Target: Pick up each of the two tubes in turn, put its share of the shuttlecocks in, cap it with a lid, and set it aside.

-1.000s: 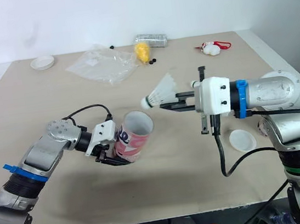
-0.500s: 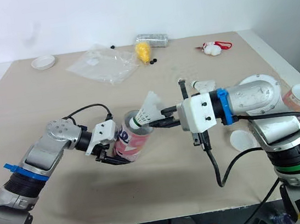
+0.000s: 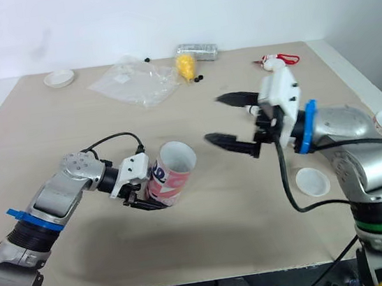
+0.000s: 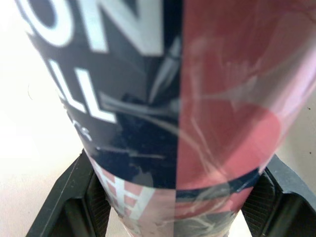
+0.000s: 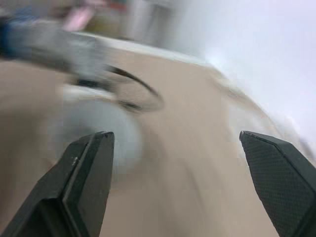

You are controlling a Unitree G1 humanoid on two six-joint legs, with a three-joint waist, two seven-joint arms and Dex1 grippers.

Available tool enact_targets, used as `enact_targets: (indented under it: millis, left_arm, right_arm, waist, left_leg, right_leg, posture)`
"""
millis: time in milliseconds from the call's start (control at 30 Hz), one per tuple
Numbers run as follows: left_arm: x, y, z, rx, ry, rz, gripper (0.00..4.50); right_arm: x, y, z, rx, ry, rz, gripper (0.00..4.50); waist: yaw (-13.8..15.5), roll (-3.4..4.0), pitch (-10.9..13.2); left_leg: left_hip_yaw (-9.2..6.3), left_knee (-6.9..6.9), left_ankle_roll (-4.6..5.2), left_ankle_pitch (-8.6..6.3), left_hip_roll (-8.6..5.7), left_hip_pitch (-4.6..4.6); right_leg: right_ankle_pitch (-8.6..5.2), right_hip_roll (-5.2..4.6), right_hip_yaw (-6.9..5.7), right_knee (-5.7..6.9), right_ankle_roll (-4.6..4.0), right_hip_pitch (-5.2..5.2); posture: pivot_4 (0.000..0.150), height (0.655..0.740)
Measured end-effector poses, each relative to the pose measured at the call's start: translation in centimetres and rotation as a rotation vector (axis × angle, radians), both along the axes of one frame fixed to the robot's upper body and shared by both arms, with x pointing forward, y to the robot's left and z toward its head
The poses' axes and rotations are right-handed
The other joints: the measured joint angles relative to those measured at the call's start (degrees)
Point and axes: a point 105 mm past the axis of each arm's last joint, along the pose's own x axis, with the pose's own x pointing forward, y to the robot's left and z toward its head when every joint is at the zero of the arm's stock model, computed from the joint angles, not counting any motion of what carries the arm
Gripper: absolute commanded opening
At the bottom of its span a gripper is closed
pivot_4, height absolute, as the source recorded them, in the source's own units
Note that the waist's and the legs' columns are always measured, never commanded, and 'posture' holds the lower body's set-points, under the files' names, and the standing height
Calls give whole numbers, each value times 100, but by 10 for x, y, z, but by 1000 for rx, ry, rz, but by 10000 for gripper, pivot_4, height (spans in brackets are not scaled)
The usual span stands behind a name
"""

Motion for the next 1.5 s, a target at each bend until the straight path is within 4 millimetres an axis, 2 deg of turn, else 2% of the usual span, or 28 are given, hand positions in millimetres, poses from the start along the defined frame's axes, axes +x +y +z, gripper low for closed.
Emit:
enact_targets:
  millis: [67, 100, 167, 267, 467, 633, 933, 1133, 1333, 1500]
  left_arm:
    - [0, 0, 0, 0, 0, 0, 29869]
    - [0, 0, 0, 1, -1, 0, 29869]
    - [1, 1, -1, 3, -7, -2, 29869]
    - [2, 0, -1, 1, -8, -3, 29869]
    - [2, -1, -2, -2, -6, -6, 29869]
    - [2, -1, -2, -2, -4, -5, 29869]
    - [1, -1, -1, -1, -7, -6, 29869]
    - [0, -1, -2, 1, -10, -8, 29869]
    - [1, 0, -2, 5, -13, -7, 29869]
    - [1, 0, -2, 6, -14, -7, 29869]
  right_arm:
    - [14, -30, -19, 35, 44, -198, 44332]
    - [23, -52, -31, 51, 56, -356, 44332]
    - [30, -75, -41, 91, 60, -524, 44332]
    - [34, -85, -42, 139, 51, -624, 44332]
    - [35, -90, -56, 156, 90, -685, 44332]
    - [35, -99, -77, 151, 148, -746, 44332]
    - [34, -109, -78, 161, 144, -791, 44332]
    - [24, -120, -94, 158, 204, -842, 44332]
    - [23, -115, -103, 205, 259, -821, 44332]
    - [31, -110, -96, 211, 249, -796, 44332]
  waist:
    - [-7, 3, 0]
    - [-12, 3, 0]
    - [-21, 9, 0]
    - [-25, 10, -1]
    - [-26, 10, -1]
    - [-27, 10, -1]
    - [-28, 10, -1]
    - [-28, 10, -1]
    - [-31, 10, -1]
    - [-32, 10, -1]
  left_leg:
    - [1, 3, 0, 0, -1, 1]
    - [1, 4, 0, 0, -1, 4]
    - [3, 5, 1, 1, -1, 8]
    - [3, 8, 3, 2, -1, 10]
    - [3, 8, 3, 2, -1, 9]
    - [3, 8, 3, 2, -2, 8]
    - [3, 7, 3, 2, -2, 9]
    - [3, 5, 3, 2, -2, 9]
    - [3, 7, 3, 2, -2, 11]
    - [3, 6, 3, 2, -1, 10]
  right_leg:
    - [-2, 0, 1, 5, 5, -3]
    - [-2, 1, 1, 10, 5, -2]
    - [-2, 2, 3, 17, 4, -2]
    - [-1, 2, 4, 21, 4, -1]
    - [-4, 2, 5, 20, 6, 0]
    - [-4, 1, 5, 20, 7, 0]
    - [-6, 2, 5, 20, 7, 0]
    - [-7, 1, 5, 20, 6, 0]
    - [-13, 2, 6, 20, -9, 0]
    - [-13, 2, 6, 20, -8, 0]
  posture:
    - [1500, 7400]
    - [1500, 7400]
    - [1500, 7400]
    - [1500, 7400]
    - [1500, 7400]
    - [1500, 7400]
    - [1500, 7400]
    - [1500, 7400]
    - [1500, 7400]
    - [1500, 7400]
